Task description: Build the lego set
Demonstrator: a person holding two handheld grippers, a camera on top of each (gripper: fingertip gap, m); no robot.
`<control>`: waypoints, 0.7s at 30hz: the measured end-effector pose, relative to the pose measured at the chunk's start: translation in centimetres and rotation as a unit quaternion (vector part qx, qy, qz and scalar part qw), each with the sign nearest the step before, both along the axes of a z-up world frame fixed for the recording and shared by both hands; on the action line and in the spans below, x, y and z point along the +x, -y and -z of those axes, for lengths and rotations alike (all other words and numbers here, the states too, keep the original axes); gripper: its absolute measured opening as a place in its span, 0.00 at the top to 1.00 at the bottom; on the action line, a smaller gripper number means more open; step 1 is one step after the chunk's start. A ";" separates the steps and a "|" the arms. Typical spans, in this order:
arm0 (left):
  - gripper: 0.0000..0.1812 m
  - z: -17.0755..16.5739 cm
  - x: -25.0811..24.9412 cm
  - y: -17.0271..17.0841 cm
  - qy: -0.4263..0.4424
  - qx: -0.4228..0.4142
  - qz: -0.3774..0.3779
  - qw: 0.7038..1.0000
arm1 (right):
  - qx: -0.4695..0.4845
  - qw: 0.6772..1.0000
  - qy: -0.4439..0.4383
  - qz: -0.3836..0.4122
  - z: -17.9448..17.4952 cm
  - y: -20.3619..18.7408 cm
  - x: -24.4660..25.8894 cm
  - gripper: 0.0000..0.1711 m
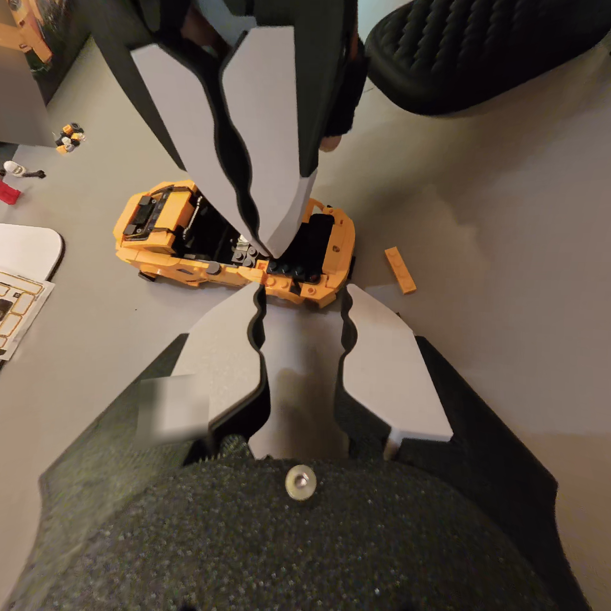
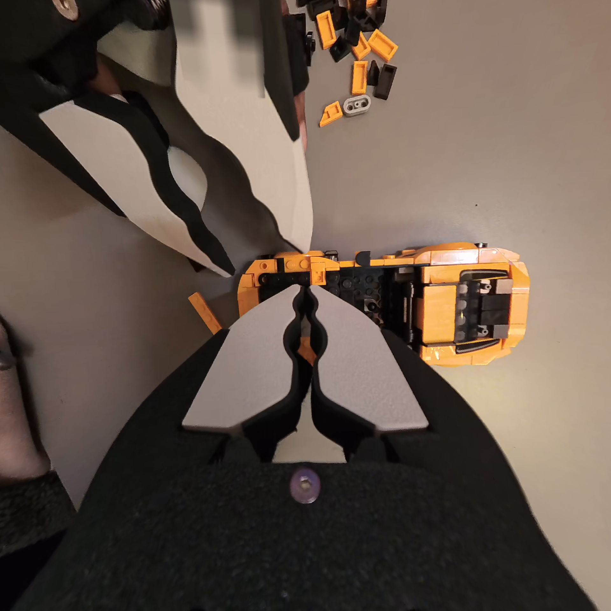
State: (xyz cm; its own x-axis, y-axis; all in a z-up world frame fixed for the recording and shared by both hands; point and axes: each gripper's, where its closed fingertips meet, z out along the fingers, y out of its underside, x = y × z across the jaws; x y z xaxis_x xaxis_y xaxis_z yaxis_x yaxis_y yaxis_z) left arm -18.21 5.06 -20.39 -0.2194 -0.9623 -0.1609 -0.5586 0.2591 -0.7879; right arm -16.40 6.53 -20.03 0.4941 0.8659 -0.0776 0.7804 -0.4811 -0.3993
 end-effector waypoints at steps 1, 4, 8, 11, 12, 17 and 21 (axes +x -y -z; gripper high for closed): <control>0.75 0.3 0.0 0.1 -0.008 -0.002 0.001 1.000 | 0.005 1.000 0.004 -0.002 0.0 0.0 0.0 1.00; 0.74 0.5 0.0 0.2 -0.010 -0.011 0.001 1.000 | 0.014 1.000 0.019 -0.012 0.0 0.1 0.0 1.00; 0.74 0.5 0.1 0.2 -0.006 -0.025 -0.003 1.000 | 0.012 0.999 0.043 -0.016 0.0 0.1 0.0 1.00; 0.74 0.5 0.1 0.2 -0.005 -0.024 -0.005 1.000 | 0.008 0.998 0.055 -0.027 0.0 0.0 -0.1 1.00; 0.74 0.5 0.1 0.3 -0.004 -0.028 -0.004 1.000 | 0.005 0.998 0.061 -0.030 0.1 0.0 -0.1 1.00; 0.75 0.5 0.1 0.2 -0.005 -0.021 -0.006 1.000 | 0.023 0.996 0.070 -0.043 0.3 0.0 -0.2 1.00; 0.76 0.4 0.1 0.2 -0.001 -0.036 -0.006 0.999 | 0.014 0.997 0.062 -0.035 0.4 -0.1 -0.2 1.00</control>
State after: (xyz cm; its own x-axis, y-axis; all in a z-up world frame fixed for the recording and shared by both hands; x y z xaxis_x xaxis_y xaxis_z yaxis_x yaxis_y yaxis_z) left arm -18.08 4.91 -20.83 -0.2072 -0.9740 -0.0912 -0.5637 0.1951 -0.8026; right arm -16.62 6.59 -20.40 0.4374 0.8992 0.0054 0.8556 -0.4143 -0.3104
